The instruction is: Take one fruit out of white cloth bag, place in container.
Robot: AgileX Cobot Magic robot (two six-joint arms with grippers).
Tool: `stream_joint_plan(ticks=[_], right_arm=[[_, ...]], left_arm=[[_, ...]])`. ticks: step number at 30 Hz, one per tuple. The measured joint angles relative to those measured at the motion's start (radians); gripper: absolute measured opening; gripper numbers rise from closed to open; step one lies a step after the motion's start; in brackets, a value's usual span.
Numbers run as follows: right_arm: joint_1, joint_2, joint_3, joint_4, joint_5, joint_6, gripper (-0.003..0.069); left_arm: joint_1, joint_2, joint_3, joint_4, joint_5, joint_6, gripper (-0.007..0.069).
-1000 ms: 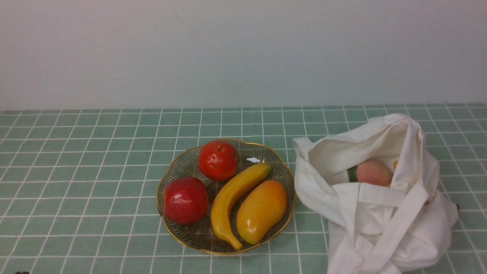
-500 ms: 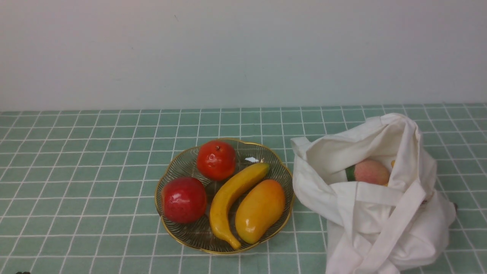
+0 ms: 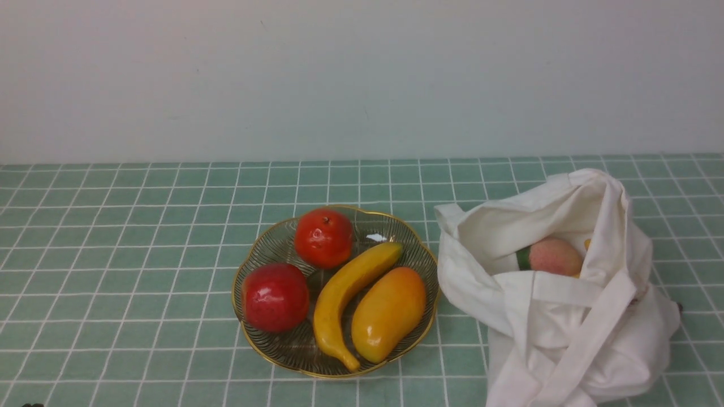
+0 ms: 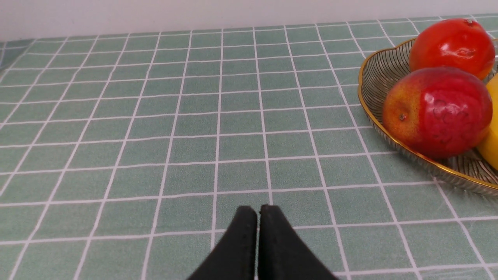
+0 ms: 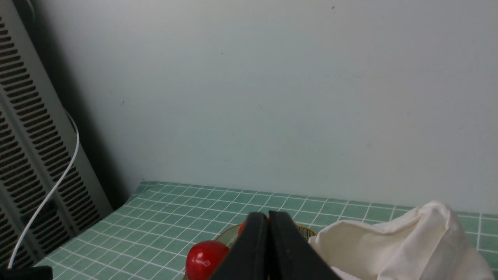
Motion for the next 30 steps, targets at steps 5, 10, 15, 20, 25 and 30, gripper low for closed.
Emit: stream_joint_plan(ticks=[5,10,15,20,25,30], right_arm=[[0.000,0.000,0.090,0.061,-0.116,-0.116,-0.0014],[0.001,0.000,0.205,0.133,-0.299,-0.240,-0.0014],[0.000,0.000,0.293,0.138,-0.404,-0.255,-0.0014],[-0.108,-0.042,0.386,0.137,-0.428,-0.256,-0.0014],[-0.334,-0.046,0.507,0.119,-0.430,-0.257,-0.0014],[-0.547,-0.046,0.650,0.096,-0.418,-0.258,-0.0014]], left_arm=[[0.000,0.000,0.000,0.000,0.000,0.000,-0.0008],[0.000,0.000,0.000,0.000,0.000,0.000,-0.0008],[0.000,0.000,0.000,0.000,0.000,0.000,-0.0008],[0.000,0.000,0.000,0.000,0.000,0.000,-0.0008],[0.000,0.000,0.000,0.000,0.000,0.000,-0.0008],[0.000,0.000,0.000,0.000,0.000,0.000,-0.0008]])
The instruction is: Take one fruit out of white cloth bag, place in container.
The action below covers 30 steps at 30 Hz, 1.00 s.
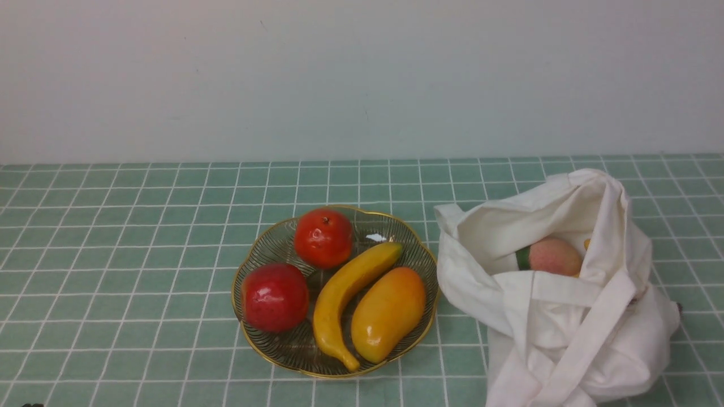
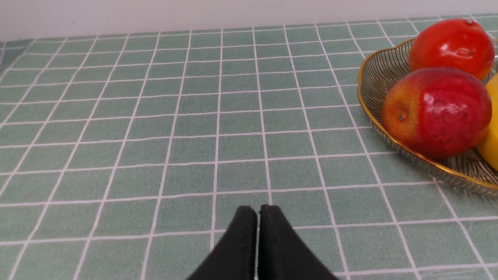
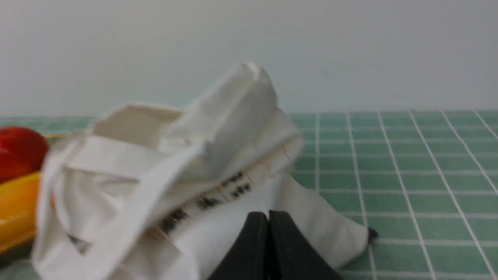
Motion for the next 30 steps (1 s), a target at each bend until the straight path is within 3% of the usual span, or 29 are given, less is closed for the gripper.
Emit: stream_joint_plan(ticks=[6,30], right_arm=[[-0.122,0.000,0.012,-0.020,0.027,-0.001,-0.0014],[-0.124,0.000,0.012,-0.026,0.031,0.002,-0.0014]], left_arm=[[0.000,0.000,0.000,0.000,0.000,0.000,-0.0008],[0.000,0.000,0.000,0.000,0.000,0.000,-0.0008]])
